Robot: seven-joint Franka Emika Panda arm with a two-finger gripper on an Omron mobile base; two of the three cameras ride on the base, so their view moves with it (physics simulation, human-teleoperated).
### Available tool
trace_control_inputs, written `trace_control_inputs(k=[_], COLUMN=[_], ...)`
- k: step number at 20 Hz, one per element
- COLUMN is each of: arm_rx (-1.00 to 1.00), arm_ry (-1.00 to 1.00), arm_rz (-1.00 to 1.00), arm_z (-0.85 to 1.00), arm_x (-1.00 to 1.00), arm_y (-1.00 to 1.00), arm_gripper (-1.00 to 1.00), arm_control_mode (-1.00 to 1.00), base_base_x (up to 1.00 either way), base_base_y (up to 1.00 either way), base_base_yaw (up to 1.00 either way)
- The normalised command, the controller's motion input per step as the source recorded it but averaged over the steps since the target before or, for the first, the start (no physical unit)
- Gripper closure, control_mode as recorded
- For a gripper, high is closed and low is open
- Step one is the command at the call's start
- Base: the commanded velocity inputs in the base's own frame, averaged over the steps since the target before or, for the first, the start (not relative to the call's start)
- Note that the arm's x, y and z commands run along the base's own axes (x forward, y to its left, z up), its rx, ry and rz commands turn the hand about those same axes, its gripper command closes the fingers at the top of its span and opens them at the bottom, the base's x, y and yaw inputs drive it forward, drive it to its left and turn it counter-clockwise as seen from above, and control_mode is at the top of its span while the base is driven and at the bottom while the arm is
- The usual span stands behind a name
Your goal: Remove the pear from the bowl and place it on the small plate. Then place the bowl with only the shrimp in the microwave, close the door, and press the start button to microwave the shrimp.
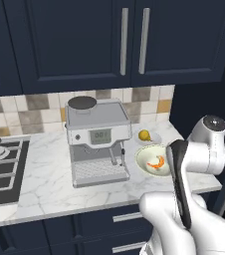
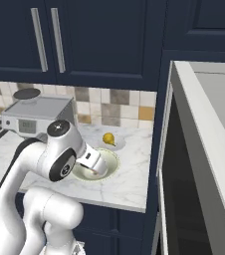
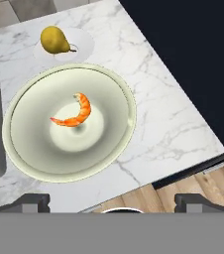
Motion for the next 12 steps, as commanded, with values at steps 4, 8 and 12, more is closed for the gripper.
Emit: trace_control_inputs(k=[4,8,12], arm_rx=[0.02,0.02,0.02], arm_ry=[0.00,0.00,0.00], arm_rz=[-0.01,0.00,0.00], arm_z=[-0.19,-0.26,-0.16], arm_x=[-0.06,0.00,0.00], arm_y=[0.00,0.00,-0.06], arm_gripper=[-1.00,-1.00,-1.00], arm_control_mode=[-1.00,-1.00,-1.00], base_base_x=[0.00,0.00,0.00], base_base_y=[0.00,0.00,0.00], base_base_yaw=[0.00,0.00,0.00])
